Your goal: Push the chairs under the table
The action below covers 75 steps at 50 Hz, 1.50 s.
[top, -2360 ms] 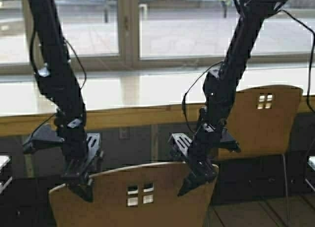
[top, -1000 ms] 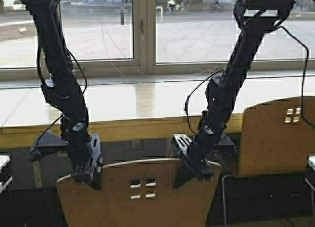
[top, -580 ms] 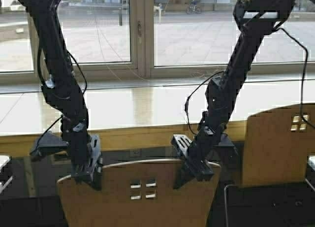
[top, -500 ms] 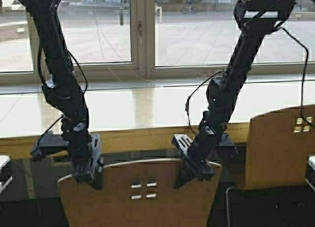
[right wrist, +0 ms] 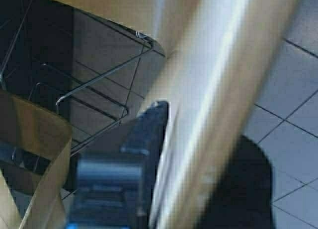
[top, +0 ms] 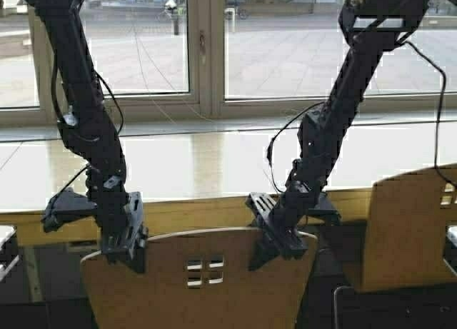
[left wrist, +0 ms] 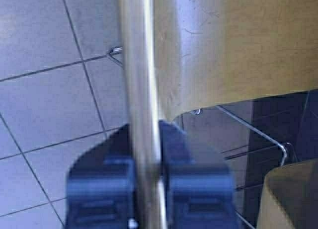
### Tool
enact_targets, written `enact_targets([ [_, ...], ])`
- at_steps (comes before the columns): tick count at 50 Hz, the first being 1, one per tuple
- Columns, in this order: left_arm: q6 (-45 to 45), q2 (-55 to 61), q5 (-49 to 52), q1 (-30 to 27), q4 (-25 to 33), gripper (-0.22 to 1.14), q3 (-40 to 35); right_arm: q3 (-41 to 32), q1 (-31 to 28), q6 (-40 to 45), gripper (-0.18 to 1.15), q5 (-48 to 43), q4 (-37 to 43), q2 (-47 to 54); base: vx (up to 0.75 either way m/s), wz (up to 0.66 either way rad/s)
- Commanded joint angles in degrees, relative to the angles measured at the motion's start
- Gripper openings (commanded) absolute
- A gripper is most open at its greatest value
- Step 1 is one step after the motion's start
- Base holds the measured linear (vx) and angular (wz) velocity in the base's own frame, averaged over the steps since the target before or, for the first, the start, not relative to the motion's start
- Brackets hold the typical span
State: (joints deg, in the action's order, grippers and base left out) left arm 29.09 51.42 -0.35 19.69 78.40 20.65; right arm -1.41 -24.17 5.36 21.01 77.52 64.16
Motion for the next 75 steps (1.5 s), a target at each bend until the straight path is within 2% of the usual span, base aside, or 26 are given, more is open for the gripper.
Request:
enact_targets([
  [1,-3.25,-0.79,-0.53,-0.35,-0.88,0.03,-0.79,-0.35,-1.49,-3.16,0.05,0.18,-1.93,-0.44,0.18,-0.01],
  [25,-3.25,0.0,-1.14,-1.58,-1.14,0.03,-1.76,-2.72,-1.41,-3.25,0.05,0.0,-4.48,0.97,0.15,0.0],
  [46,-2.99,0.18,-5.45,-2.02,-0.97,0.03,-1.93,-11.07,-1.49,-3.69,0.05,3.52,-5.01,5.62,0.15,0.0],
  [70,-3.16,-0.18,-5.63,-2.02,-1.05,0.04,-1.76,-10.81,-1.49,-4.04,0.05,2.72,-8.44,6.33,0.1,0.0],
  [75,-3.25,-0.35,-5.63,-2.11,-1.14,0.05,-1.76,-10.72,-1.49,-4.13,0.08,2.55,-8.44,5.98,0.04,0.02],
])
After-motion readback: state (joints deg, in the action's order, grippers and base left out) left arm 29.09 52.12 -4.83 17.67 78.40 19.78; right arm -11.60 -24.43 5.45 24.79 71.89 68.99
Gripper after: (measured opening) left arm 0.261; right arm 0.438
